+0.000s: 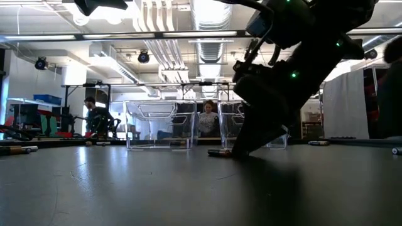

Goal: Sort batteries
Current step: Put the white battery into the right transparent bin

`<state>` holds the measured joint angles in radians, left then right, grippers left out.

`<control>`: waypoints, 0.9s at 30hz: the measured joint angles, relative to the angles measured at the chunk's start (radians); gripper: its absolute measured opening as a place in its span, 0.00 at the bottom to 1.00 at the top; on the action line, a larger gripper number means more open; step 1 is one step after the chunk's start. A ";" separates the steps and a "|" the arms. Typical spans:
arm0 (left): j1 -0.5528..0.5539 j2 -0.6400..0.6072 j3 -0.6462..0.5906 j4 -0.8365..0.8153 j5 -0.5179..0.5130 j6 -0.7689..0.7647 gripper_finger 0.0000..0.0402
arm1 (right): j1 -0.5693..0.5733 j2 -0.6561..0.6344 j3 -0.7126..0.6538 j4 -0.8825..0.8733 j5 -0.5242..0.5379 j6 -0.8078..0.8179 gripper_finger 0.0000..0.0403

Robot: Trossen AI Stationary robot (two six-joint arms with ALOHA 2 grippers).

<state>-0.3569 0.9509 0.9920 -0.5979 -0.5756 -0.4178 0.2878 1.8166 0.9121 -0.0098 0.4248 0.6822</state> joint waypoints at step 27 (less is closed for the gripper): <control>-0.003 -0.004 0.008 0.026 -0.095 0.041 0.47 | -0.042 -0.219 0.152 -0.562 -0.052 -0.295 0.07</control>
<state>-0.3599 0.9472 0.9997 -0.5720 -0.6708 -0.3772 0.2460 1.5976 1.0637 -0.5719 0.3726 0.3872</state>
